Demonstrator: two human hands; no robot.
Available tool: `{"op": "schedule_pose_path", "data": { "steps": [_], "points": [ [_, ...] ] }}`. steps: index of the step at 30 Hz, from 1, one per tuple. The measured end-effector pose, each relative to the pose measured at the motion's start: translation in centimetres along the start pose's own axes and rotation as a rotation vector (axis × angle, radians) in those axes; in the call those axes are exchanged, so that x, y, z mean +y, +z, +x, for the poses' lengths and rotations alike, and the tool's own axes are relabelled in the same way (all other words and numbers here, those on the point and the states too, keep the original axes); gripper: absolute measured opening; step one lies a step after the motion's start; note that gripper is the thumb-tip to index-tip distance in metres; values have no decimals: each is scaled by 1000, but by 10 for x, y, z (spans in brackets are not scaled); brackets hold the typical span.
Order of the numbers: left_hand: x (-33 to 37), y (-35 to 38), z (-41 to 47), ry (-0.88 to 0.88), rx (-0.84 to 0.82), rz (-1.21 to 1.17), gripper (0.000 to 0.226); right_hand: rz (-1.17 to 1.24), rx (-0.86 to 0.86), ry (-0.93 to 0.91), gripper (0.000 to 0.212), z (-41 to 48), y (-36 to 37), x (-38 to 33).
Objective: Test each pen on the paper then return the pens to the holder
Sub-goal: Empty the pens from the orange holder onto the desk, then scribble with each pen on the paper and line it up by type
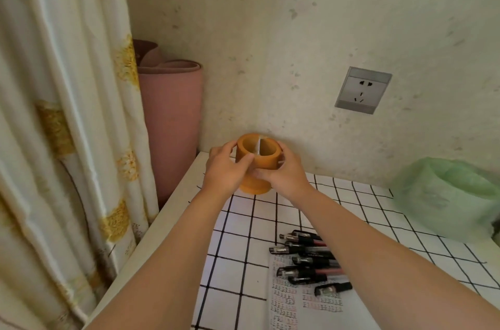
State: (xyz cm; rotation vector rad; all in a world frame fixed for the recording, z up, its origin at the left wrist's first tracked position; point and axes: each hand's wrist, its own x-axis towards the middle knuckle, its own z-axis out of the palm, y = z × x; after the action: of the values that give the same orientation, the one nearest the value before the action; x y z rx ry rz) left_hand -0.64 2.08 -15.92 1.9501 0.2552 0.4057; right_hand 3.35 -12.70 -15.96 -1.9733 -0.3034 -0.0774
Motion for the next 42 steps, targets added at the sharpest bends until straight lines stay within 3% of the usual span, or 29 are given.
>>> {"op": "schedule_pose_path", "data": {
  "steps": [2, 5, 11, 16, 19, 23, 27, 30, 35, 38, 42],
  "points": [
    [-3, 0, 6, 17, -3, -5, 58, 2, 15, 17, 107, 5, 1, 1],
    [-7, 1, 7, 47, -24, 11, 57, 5, 55, -14, 91, 11, 4, 3],
    [-5, 3, 5, 67, -100, 66, 63, -17, 31, -27, 86, 13, 3, 1],
    [5, 5, -13, 60, 59, 133, 62, -116, -105, -55, 74, -4, -21, -7],
    [17, 9, -29, 120, 94, 179, 50, -193, -131, 7, 61, -23, -42, -12],
    [35, 18, -57, 272, -27, 294, 34, -277, -150, 44, 51, -55, -76, -10],
    [46, 25, -87, 355, -289, 356, 34, -436, -346, 65, 49, -93, -115, -13],
    [52, 32, -105, 283, -487, 460, 54, -573, -463, 89, 68, -120, -138, -14],
    [58, 43, -127, 221, -767, 708, 107, -839, -639, 40, 100, -155, -152, -1],
    [50, 47, -136, 210, -817, 795, 117, -926, -676, -40, 107, -161, -149, 5],
    [39, 54, -142, 207, -767, 708, 95, -1018, -640, -186, 99, -154, -140, 13]
  ]
}}
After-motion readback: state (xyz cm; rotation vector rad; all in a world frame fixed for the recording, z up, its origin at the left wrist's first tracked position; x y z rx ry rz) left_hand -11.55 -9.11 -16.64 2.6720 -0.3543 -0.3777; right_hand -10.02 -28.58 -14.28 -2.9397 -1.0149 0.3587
